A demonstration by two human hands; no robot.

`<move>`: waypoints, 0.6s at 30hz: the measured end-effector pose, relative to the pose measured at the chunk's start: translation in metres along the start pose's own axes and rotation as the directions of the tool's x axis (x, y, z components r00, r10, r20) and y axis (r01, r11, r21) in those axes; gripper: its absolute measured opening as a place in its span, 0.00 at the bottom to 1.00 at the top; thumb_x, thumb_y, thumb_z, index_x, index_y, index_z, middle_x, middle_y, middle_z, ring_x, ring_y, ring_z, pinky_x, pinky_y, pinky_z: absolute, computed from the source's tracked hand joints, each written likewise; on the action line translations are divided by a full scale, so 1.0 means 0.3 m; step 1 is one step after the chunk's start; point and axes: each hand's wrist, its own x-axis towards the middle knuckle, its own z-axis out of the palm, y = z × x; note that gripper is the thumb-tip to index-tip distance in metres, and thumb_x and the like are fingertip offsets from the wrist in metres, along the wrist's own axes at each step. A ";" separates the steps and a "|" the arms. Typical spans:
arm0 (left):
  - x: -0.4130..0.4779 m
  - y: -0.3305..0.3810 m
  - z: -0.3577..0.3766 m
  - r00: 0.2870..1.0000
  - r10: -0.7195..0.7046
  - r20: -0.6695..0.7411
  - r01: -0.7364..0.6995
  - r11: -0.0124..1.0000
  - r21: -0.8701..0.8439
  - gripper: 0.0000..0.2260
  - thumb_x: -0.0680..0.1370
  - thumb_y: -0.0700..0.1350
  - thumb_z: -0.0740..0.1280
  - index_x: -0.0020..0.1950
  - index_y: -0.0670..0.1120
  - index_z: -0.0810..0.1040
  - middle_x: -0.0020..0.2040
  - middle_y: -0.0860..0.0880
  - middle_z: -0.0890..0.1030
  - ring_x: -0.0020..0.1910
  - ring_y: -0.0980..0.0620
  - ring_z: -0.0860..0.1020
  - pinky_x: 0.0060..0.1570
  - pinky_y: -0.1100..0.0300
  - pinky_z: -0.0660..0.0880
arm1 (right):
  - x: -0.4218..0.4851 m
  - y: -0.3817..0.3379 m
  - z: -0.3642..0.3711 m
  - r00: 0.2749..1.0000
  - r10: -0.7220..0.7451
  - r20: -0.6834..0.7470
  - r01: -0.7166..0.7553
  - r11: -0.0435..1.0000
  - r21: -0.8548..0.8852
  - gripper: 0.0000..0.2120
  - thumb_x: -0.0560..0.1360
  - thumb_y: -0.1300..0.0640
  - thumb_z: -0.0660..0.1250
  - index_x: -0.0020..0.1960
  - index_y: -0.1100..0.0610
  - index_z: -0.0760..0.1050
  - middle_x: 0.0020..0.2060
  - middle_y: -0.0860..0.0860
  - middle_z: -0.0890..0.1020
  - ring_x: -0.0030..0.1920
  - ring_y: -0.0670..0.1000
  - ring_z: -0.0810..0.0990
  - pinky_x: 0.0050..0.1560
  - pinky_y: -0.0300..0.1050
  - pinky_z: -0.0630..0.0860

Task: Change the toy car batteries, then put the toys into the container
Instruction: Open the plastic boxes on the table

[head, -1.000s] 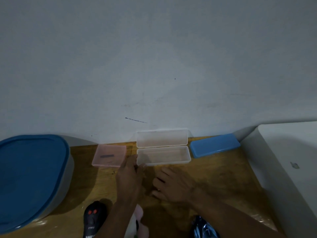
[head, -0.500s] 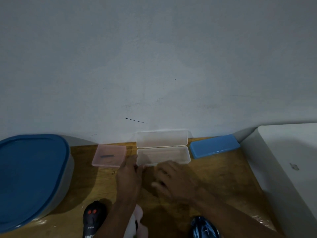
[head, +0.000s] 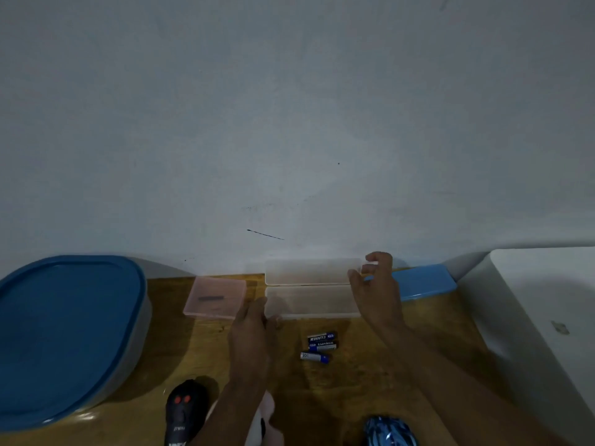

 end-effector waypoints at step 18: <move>-0.006 0.051 -0.031 0.999 -0.038 0.014 0.039 0.994 -0.107 0.07 0.79 0.48 0.65 0.52 0.47 0.78 0.44 0.52 0.81 0.43 0.56 0.79 0.35 0.75 0.68 | -0.119 0.104 -0.055 0.955 -0.203 0.215 0.268 0.899 -0.346 0.14 0.73 0.65 0.71 0.58 0.64 0.80 0.55 0.61 0.81 0.54 0.58 0.80 0.57 0.51 0.79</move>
